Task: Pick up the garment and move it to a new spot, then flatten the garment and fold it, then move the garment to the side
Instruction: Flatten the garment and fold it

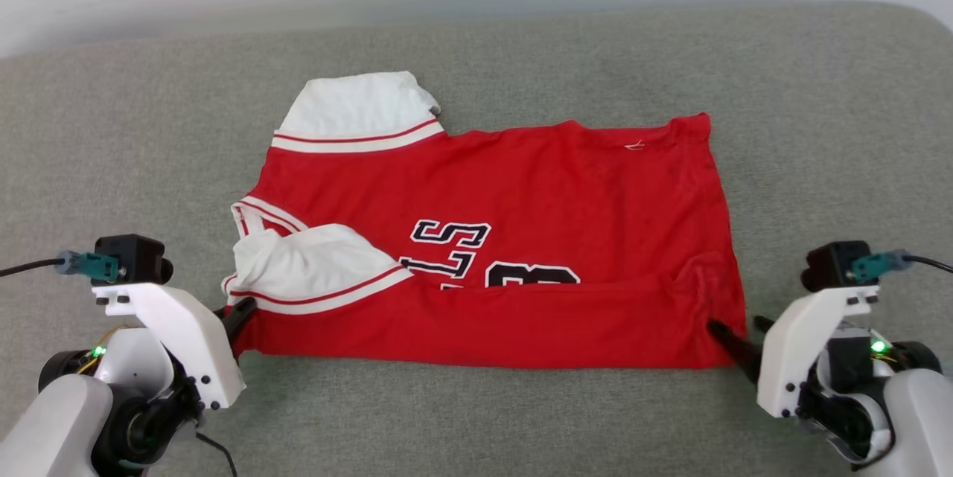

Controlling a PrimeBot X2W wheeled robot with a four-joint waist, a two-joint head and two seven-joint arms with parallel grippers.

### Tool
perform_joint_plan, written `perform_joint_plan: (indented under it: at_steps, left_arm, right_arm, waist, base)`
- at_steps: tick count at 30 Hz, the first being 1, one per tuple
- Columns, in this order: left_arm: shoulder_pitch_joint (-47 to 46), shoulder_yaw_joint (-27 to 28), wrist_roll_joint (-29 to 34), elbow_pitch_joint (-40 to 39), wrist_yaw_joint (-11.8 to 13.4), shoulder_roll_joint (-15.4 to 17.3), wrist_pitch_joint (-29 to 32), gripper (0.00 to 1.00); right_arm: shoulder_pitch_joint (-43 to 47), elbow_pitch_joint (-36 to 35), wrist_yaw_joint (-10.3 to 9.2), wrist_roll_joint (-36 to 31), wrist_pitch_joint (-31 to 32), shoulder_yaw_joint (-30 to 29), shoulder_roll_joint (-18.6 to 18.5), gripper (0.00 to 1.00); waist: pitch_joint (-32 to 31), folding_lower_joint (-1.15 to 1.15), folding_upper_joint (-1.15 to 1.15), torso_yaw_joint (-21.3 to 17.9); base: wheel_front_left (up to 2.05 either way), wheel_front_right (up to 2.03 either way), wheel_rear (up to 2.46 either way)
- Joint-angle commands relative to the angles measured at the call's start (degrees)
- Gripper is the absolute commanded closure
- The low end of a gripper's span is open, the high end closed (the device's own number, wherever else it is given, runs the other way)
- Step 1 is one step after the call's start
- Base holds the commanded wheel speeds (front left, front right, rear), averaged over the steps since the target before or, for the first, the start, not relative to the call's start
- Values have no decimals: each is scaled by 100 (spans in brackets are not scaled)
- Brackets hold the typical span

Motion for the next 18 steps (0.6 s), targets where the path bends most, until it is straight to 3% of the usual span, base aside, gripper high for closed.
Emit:
perform_joint_plan:
  at_steps: [1,4,5,6,7,8,18]
  left_arm:
    - [-66,-17,29,-29,-9,-25,-49,100]
    - [-81,-43,54,-83,-5,-104,-133,100]
    - [-71,-40,55,-75,-9,-106,-157,100]
    - [-61,-27,57,-63,-11,-118,-204,100]
    - [-61,-27,57,-63,-11,-118,-204,100]
    - [-12,-38,61,-36,-12,-157,-246,100]
    - [350,-17,-29,32,-25,-341,-592,100]
  right_arm:
    - [-147,165,-2,56,50,75,59,0]
    - [-256,728,-1,214,248,426,142,0]
    - [-268,844,0,270,286,482,166,51]
    - [-283,923,0,285,295,538,166,85]
    - [-283,923,0,285,295,538,166,85]
    - [-315,1028,0,334,238,595,133,100]
    - [-410,697,-1,466,-76,691,-314,100]
  waist:
    - [107,0,0,77]
    - [175,0,0,130]
    - [178,0,0,140]
    - [177,0,0,147]
    - [177,0,0,147]
    - [144,0,0,157]
    - [-485,0,0,208]
  base:
    - [0,0,0]
    - [0,0,0]
    - [0,0,0]
    - [0,0,0]
    - [0,0,0]
    - [0,0,0]
    - [0,0,0]
